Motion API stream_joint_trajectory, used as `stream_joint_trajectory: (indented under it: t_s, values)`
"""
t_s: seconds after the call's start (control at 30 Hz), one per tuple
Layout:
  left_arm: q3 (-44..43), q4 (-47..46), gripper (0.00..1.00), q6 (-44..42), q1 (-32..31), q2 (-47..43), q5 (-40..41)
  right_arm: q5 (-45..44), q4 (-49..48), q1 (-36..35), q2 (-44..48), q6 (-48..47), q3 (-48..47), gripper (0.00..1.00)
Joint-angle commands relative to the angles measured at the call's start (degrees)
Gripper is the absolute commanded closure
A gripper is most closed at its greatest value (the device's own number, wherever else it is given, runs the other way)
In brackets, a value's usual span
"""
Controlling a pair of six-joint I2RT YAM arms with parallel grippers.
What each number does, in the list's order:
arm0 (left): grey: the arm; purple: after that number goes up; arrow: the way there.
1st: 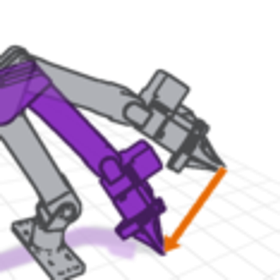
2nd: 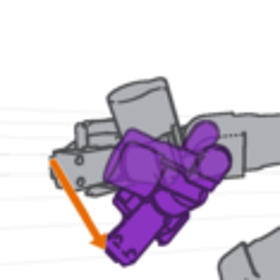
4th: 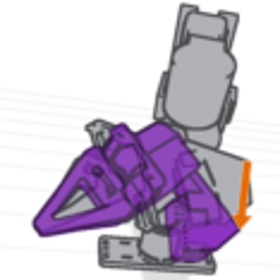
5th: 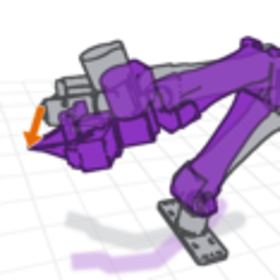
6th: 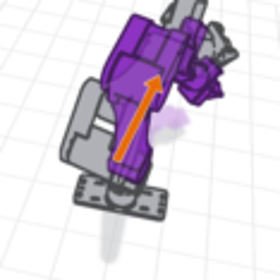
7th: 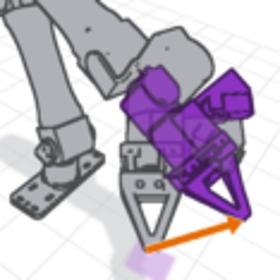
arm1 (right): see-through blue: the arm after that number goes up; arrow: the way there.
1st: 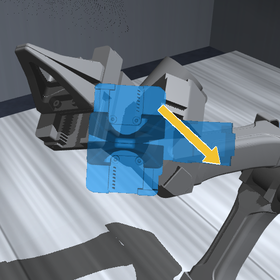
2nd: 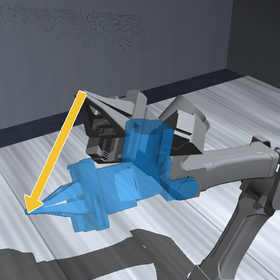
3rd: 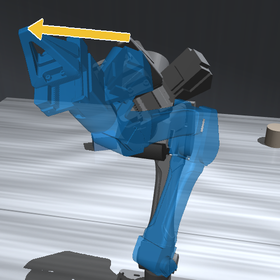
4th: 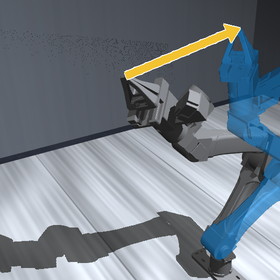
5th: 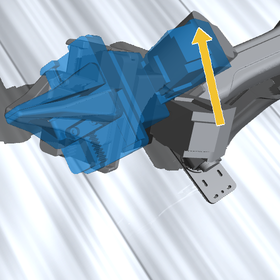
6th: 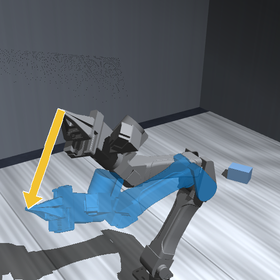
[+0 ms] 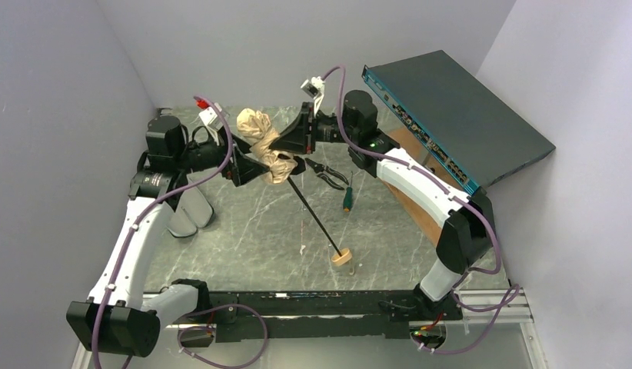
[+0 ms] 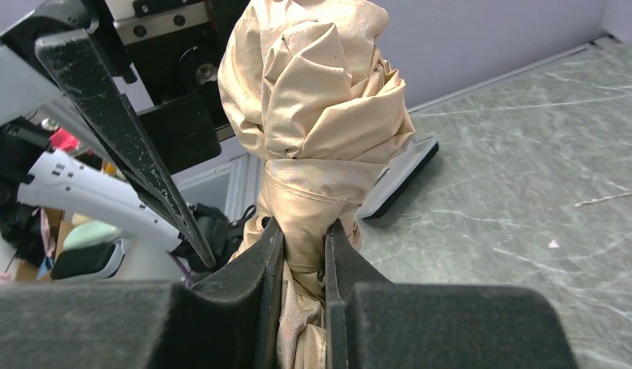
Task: Open the umbrella
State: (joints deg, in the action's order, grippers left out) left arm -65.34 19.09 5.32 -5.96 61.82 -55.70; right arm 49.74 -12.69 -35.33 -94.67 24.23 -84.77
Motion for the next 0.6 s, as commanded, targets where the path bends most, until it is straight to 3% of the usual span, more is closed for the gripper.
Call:
stream_joint_trajectory:
  t_s: [0.0, 0.1, 0.17, 0.2, 0.3, 0.4, 0.47, 0.53, 0.57]
  values:
    - [0.1, -4.4, 0.0, 1.4, -2.0, -0.8, -0.2, 3.4, -2.1, -1.6, 3.9, -3.2, -0.1, 1.0]
    - [1.5, -6.7, 0.06, 3.5, -2.9, -0.6, -0.9, 4.5, -2.4, -2.4, 4.4, -2.6, 0.2, 1.0]
    - [2.0, -7.3, 0.2, 4.4, -3.2, -0.3, -2.3, 5.1, -2.5, -2.7, 4.6, -2.8, 0.2, 1.0]
    - [2.0, -7.5, 0.32, 4.5, -3.2, -0.1, -3.0, 5.1, -2.2, -2.7, 4.8, -3.1, 0.2, 1.0]
    - [2.4, -8.2, 0.62, 4.4, -3.2, -0.7, -4.0, 5.5, 2.1, -2.6, 5.1, -6.1, -0.7, 0.8]
    - [2.5, -8.3, 0.85, 3.8, -3.2, -1.0, -4.0, 5.5, 5.9, -2.6, 5.6, -8.3, -1.9, 0.65]
    - [2.2, -8.1, 0.98, 3.8, -3.2, -1.1, -3.9, 4.3, 7.2, -2.4, 6.5, -8.5, -1.7, 0.49]
    - [2.4, -9.4, 1.0, 6.2, -3.1, -1.4, -4.0, 2.6, 9.1, -2.3, 7.8, -9.4, -1.3, 0.2]
    - [2.8, -10.9, 1.0, 7.8, -3.1, -1.6, -4.5, 1.4, 10.6, -2.2, 8.6, -10.5, -0.9, 0.11]
